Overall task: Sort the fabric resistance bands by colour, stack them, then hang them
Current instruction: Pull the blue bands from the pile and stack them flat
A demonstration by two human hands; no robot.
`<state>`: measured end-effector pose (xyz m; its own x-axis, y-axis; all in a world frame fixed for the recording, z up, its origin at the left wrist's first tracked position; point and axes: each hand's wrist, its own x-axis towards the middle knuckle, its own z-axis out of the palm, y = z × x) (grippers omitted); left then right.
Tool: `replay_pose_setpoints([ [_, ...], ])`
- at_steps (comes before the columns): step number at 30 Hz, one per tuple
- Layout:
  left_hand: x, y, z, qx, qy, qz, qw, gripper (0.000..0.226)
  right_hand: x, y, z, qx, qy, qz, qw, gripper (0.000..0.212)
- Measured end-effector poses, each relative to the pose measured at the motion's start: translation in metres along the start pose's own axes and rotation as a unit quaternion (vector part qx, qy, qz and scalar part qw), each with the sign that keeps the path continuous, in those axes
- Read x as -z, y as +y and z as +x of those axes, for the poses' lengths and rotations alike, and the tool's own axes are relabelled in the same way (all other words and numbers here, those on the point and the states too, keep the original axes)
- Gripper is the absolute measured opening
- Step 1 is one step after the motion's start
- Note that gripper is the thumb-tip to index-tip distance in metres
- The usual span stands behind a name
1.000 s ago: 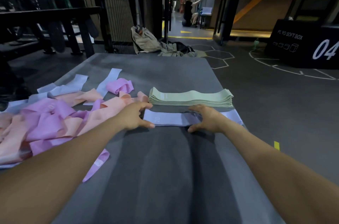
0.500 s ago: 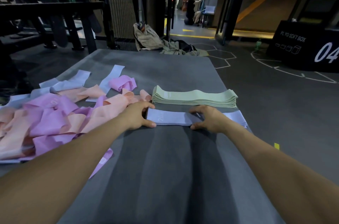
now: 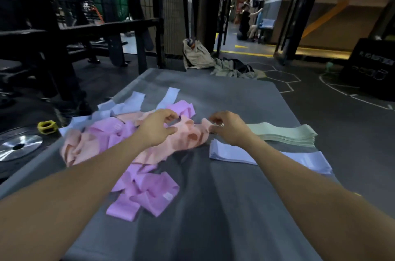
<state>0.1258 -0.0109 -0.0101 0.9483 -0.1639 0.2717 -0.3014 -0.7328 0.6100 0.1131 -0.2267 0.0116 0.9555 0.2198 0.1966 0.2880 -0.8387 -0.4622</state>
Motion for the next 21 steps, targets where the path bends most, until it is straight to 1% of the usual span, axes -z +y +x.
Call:
replay_pose_setpoints([
  [3,0.025,-0.027,0.008,0.043,0.017,0.036,0.998,0.029,-0.017,-0.023,0.026,0.002,0.002,0.018,1.0,0.026],
  [6,0.037,-0.052,0.018,0.061,-0.006,0.116,0.991,0.021,-0.038,-0.039,0.051,0.001,-0.01,0.015,1.0,0.027],
  [11,0.028,-0.076,0.033,0.047,-0.06,0.222,0.972,0.015,-0.07,-0.05,0.08,0.013,-0.023,0.017,0.999,0.019],
  [13,0.021,-0.079,0.037,0.04,-0.055,0.252,0.965,0.013,-0.079,-0.05,0.088,0.014,-0.032,0.014,0.999,0.017],
  [16,0.014,-0.081,0.042,0.003,-0.035,0.309,0.95,0.012,-0.088,-0.046,0.095,0.004,-0.039,0.023,0.999,0.019],
  [18,0.012,-0.085,0.045,-0.014,-0.039,0.318,0.947,0.015,-0.092,-0.044,0.097,-0.005,-0.045,0.027,0.999,0.02],
  [21,0.008,-0.088,0.051,-0.012,-0.061,0.326,0.943,0.022,-0.095,-0.042,0.098,-0.015,-0.047,0.027,0.998,0.022],
])
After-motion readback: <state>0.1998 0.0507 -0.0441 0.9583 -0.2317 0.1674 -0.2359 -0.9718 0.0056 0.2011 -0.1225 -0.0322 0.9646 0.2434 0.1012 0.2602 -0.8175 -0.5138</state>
